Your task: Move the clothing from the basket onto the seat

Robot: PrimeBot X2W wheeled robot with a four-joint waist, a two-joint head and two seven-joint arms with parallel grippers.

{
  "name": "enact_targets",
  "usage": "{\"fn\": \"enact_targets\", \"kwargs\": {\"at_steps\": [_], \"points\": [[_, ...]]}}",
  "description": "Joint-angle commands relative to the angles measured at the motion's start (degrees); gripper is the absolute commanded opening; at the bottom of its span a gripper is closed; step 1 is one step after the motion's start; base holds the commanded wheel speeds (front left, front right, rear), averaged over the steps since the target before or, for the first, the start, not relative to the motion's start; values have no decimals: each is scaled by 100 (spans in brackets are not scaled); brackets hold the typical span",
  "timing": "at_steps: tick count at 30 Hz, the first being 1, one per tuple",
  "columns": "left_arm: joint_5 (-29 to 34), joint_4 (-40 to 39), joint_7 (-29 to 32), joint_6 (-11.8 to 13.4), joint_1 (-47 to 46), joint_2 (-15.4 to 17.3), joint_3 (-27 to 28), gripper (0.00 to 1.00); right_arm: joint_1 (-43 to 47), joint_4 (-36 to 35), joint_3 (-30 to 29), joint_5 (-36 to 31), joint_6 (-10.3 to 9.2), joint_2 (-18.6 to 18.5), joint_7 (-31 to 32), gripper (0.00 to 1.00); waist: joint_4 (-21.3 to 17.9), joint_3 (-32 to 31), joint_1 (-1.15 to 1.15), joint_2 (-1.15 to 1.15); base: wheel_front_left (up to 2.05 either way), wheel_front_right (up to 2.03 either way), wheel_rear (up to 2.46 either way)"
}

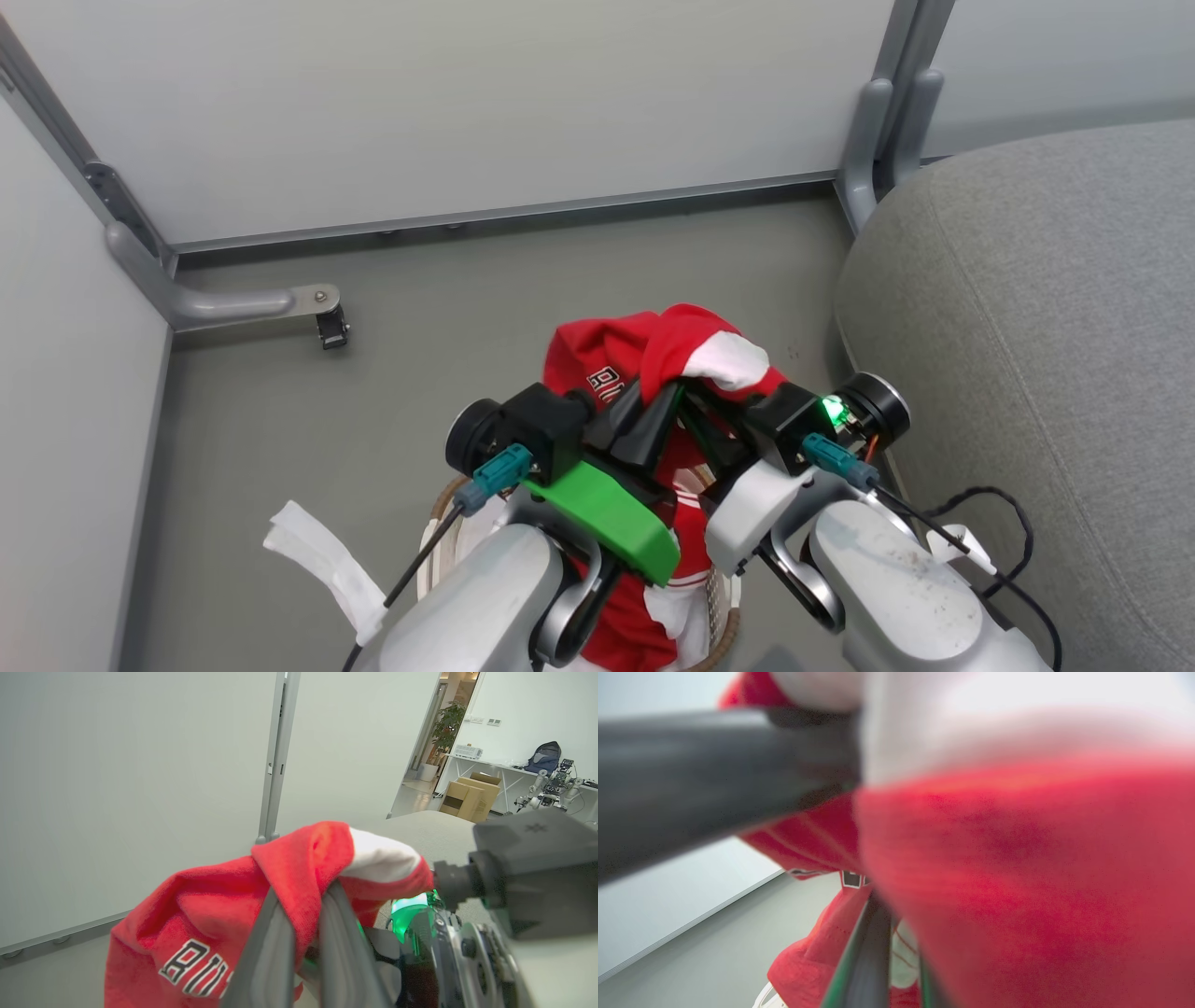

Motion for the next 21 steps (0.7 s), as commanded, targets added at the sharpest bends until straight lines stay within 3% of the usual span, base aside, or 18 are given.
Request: {"fn": "enact_targets", "kwargs": {"at_steps": [1,8,9,11,14,15,16,17,21], "points": [[43,-3,-3,28,7,13,66,0,115,-36,-48,-49,-6,-21,-12,0,-19,10,0,0,0,0,0],[136,-40,-3,74,138,13,258,0,375,-222,-231,-109,-6,-23,-12,0,-138,21,0,0,0,0,0],[158,-49,-3,74,141,14,290,16,425,-267,-287,-132,-6,-23,-12,0,-161,27,0,0,0,0,0],[193,-72,-3,79,171,13,353,37,533,-334,-411,-169,-6,-22,-11,0,-194,32,0,0,0,0,0],[260,-74,-3,55,234,14,432,40,657,-396,-558,-247,-6,-23,-11,0,-246,36,0,0,0,0,0],[276,-74,-3,47,260,14,455,50,699,-419,-613,-275,-6,-23,-11,0,-267,35,0,0,0,0,0],[289,-76,-3,41,282,15,470,68,723,-438,-652,-298,-7,-26,-11,0,-284,35,0,0,0,0,0],[297,-56,-3,28,305,15,469,100,739,-480,-694,-323,-7,-29,-11,0,-306,37,0,0,0,0,0],[321,-85,-3,0,363,15,502,100,785,-671,-860,-393,-6,-24,-12,0,-375,74,0,0,0,0,0]]}}
